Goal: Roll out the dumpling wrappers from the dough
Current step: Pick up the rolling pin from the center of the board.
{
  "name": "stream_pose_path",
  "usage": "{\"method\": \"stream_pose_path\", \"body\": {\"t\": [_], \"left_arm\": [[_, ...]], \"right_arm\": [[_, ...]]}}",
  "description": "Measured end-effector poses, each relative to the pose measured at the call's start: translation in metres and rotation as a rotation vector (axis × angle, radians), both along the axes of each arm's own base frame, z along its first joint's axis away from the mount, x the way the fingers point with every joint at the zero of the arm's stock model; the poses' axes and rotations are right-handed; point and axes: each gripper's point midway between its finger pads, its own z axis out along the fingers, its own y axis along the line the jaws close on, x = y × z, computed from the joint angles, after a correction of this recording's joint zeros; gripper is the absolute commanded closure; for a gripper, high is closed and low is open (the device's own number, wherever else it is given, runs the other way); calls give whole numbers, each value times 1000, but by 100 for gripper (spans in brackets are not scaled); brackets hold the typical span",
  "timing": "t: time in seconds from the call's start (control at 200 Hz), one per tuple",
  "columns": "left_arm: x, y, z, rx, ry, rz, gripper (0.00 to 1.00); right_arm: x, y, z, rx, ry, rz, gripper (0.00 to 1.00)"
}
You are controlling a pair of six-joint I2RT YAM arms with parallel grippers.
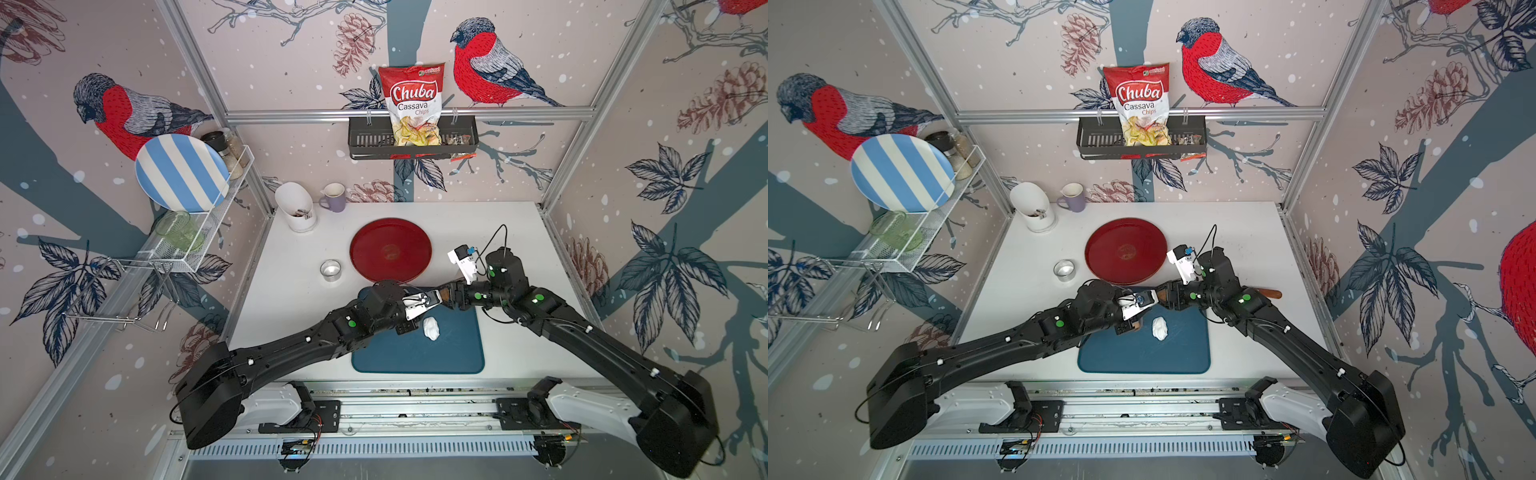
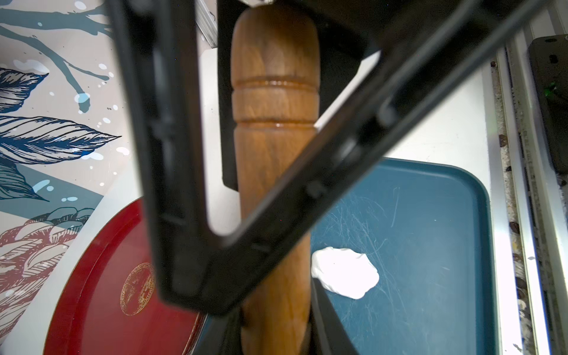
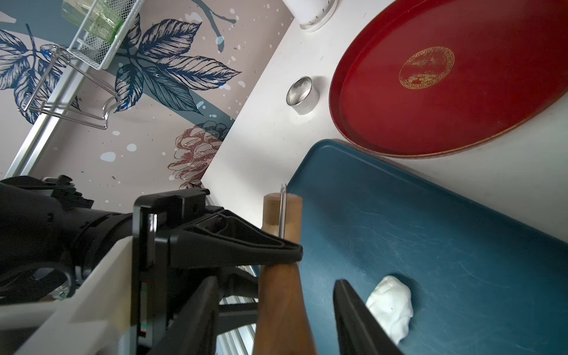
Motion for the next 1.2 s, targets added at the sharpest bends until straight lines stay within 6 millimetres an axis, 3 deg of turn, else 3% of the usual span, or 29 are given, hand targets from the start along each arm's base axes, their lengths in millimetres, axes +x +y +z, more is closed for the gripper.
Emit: {"method": "stream_pose_path", "body": {"t": [0.36, 0.575, 0.805, 0.98, 1.08, 1.105, 1.2], "left_arm": [[2, -2, 0, 9, 4, 1, 100], [3, -2, -2, 15, 7, 4, 100], [3, -2, -3, 18, 8, 6, 100], [4, -2, -2, 10, 8, 18, 37], [8, -5, 9, -47, -8, 37, 18], [9, -5, 12, -66, -6, 51, 6], [11, 3, 14, -100, -4, 100, 5]], "right_arm": [[0, 8, -6, -17, 14, 25, 63], [0, 9, -8, -25, 7, 30, 75], [0, 9, -9, -28, 9, 31, 100], [1, 9, -9, -31, 5, 26, 100], [1, 8, -9, -39, -1, 15, 100], [2, 7, -9, -43, -3, 7, 100], [8, -1, -11, -63, -6, -34, 100]]}}
